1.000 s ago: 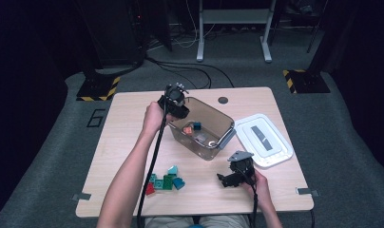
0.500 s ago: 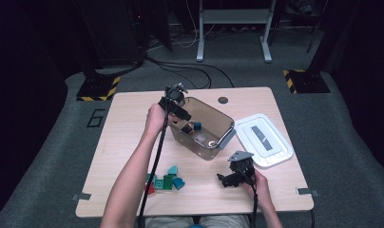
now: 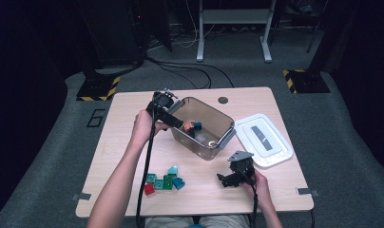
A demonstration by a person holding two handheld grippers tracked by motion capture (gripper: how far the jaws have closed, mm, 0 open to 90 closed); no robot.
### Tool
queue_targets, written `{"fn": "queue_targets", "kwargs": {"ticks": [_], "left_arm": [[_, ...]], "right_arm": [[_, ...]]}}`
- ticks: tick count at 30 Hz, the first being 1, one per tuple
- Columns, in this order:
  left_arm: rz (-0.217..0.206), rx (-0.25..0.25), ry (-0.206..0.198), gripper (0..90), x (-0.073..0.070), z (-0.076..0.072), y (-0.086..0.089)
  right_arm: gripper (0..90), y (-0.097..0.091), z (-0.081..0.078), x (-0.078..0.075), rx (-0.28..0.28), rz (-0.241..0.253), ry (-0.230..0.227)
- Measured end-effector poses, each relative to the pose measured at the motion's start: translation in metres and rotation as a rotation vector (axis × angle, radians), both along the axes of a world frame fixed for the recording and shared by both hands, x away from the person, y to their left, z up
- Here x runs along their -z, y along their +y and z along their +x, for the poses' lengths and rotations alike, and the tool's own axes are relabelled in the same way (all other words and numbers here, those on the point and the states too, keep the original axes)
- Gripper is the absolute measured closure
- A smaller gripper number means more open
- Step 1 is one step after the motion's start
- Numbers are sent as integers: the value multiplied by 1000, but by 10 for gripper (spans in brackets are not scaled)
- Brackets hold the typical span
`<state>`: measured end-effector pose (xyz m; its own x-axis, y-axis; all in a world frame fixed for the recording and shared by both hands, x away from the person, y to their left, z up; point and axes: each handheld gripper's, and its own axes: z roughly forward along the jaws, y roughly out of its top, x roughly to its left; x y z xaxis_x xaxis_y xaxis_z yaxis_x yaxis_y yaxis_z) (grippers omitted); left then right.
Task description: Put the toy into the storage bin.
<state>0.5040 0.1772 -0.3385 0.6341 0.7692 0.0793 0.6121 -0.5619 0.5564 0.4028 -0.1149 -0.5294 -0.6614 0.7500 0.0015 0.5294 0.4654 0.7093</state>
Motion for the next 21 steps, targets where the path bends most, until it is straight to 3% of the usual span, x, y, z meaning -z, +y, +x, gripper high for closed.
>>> {"fn": "queue_targets", "kwargs": {"ticks": [8, 13, 21], "left_arm": [[-3, 6, -17, 101, 8, -23, 12], [-2, 9, -4, 94, 20, -35, 20], [16, -3, 36, 78, 52, -47, 29]], "right_arm": [[0, 0, 0, 0, 0, 0, -1], [0, 0, 0, 0, -1, 0, -1], [0, 0, 0, 0, -1, 0, -1]]}}
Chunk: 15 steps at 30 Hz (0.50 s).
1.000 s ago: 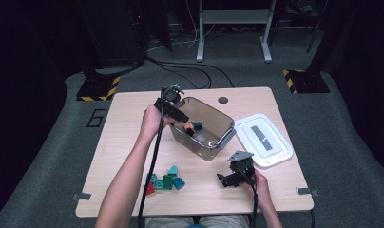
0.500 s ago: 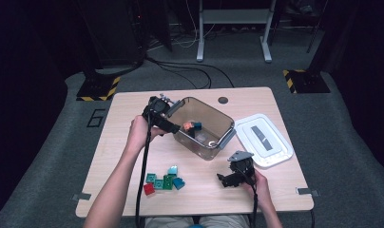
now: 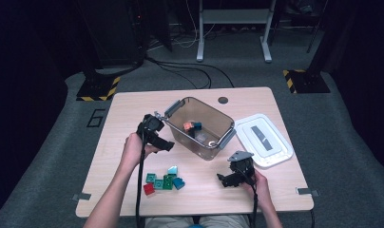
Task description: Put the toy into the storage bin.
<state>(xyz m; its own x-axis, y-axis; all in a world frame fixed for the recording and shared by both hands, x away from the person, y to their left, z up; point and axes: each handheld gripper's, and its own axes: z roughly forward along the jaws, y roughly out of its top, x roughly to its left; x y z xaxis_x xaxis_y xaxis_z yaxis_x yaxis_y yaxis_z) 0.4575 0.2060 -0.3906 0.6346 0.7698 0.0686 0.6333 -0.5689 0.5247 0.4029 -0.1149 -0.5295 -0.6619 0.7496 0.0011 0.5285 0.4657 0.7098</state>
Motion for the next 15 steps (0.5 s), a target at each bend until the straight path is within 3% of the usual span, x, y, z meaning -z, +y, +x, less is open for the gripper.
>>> {"fn": "queue_targets", "kwargs": {"ticks": [15], "left_arm": [[11, 48, 109, 65, 57, -15, -4]], "right_arm": [[0, 0, 0, 0, 0, 0, 0]]}}
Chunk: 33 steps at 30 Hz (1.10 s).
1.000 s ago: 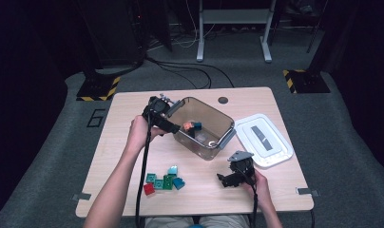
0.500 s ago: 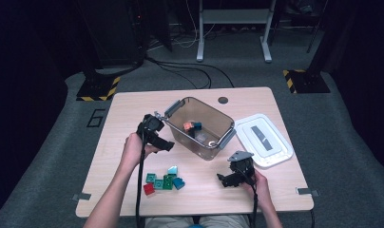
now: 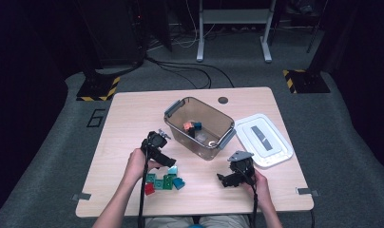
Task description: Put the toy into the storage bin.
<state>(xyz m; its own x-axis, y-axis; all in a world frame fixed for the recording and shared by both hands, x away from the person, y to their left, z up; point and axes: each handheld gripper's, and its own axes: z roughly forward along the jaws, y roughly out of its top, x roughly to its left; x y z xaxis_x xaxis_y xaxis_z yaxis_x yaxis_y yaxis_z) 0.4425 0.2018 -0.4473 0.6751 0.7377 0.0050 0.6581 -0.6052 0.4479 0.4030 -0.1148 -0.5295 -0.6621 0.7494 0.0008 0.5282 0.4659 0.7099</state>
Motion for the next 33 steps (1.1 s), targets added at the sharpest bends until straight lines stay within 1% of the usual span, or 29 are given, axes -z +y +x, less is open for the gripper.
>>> {"fn": "queue_targets", "kwargs": {"ticks": [1, 2, 3, 5, 6, 9, 11, 12, 14, 21, 22, 23, 24, 28, 32, 33], "left_arm": [[5, 5, 9, 65, 4, -1, -2], [8, 7, 8, 65, 6, -2, -3], [8, 12, 21, 65, 9, -2, -4], [15, 21, 33, 65, 14, -3, -6], [15, 19, 36, 65, 16, -4, -6], [34, 19, 44, 64, 22, -5, -8], [25, 19, 53, 63, 26, -5, -9], [19, 18, 55, 57, 26, -4, -9], [21, 14, 47, 57, 26, -4, -9], [14, -10, 43, 55, 26, 0, -4], [16, -4, 46, 57, 25, 0, -3], [8, -4, 46, 57, 25, -2, -4], [-1, 8, 50, 57, 25, -3, -5], [9, 35, 57, 59, 26, -8, -9], [42, 25, 58, 68, 33, -7, -10], [44, 21, 66, 79, 37, -6, -10]], "right_arm": [[0, 0, 0, 0, 0, 0, 0], [0, 0, 0, 0, -2, -1, -1], [0, 0, 0, 0, -2, -1, -1], [0, 0, 0, 0, 0, 0, 0], [0, 0, 0, 0, -2, -1, -2], [0, 0, 0, 0, -2, -1, -2], [0, 0, 0, 0, 0, 0, 0], [0, 0, 0, 0, -2, -1, -1], [0, 0, 0, 0, 0, 0, 0], [0, 0, 0, 0, 0, 0, 0], [0, 0, 0, 0, 0, 0, 0], [0, 0, 0, 0, 0, 0, 0], [0, 0, 0, 0, 0, 0, 0], [0, 0, 0, 0, 0, 0, 0], [0, 0, 0, 0, 0, 0, 0], [0, 0, 0, 0, 0, 0, 0]]}}
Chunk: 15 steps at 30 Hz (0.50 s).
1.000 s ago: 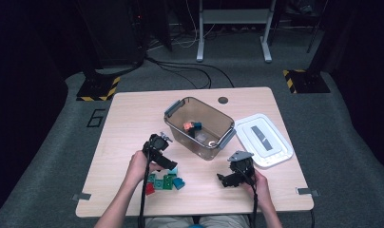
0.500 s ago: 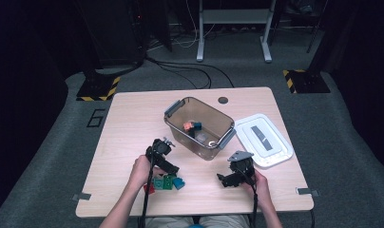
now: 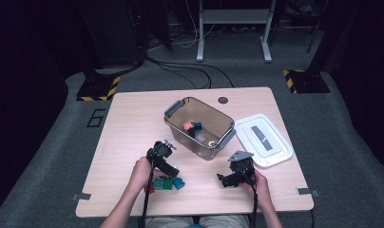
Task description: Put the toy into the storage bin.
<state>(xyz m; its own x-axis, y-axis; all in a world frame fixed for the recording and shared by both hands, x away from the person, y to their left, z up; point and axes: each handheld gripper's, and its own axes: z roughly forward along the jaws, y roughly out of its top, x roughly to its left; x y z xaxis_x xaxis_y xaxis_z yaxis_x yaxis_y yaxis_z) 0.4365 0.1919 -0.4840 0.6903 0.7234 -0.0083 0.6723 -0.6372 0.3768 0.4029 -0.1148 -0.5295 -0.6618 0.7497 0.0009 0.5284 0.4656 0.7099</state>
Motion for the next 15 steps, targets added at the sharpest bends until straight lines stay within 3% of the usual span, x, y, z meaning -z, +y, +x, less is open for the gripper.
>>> {"fn": "queue_targets", "kwargs": {"ticks": [7, 13, 15], "left_arm": [[2, -11, 20, 189, 9, 3, 3], [7, -26, 7, 262, 11, 5, 7], [-4, -30, -1, 343, 10, 5, 7]], "right_arm": [[0, 0, 0, 0, 1, 0, 0], [0, 0, 0, 0, 1, 0, 0], [0, 0, 0, 0, 1, 0, 0]]}}
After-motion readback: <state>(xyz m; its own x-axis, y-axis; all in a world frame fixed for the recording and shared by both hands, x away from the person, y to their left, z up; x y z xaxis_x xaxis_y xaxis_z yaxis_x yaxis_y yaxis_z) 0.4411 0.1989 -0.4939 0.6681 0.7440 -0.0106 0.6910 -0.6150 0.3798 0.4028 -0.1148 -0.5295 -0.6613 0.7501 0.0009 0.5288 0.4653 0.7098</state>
